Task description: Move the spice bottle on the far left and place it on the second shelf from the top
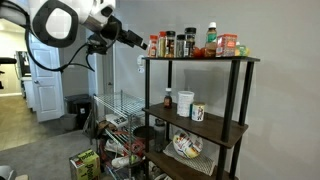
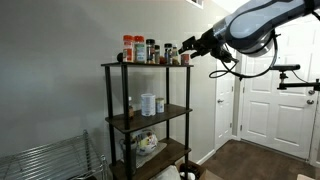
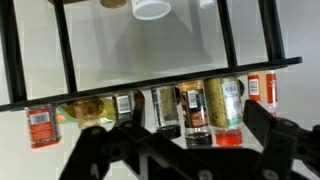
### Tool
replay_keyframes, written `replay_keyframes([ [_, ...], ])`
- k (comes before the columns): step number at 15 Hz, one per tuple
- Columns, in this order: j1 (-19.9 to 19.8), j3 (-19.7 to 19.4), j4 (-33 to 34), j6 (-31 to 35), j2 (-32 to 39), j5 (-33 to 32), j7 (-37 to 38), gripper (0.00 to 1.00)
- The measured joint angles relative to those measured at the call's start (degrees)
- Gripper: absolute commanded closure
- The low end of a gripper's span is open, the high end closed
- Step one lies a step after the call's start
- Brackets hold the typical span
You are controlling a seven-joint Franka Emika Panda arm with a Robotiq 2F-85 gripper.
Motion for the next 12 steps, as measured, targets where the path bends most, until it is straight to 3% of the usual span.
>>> replay_keyframes([
  [12, -2.44, 12.96, 8.99, 1.92, 4.97, -5.90, 0.01, 0.00],
])
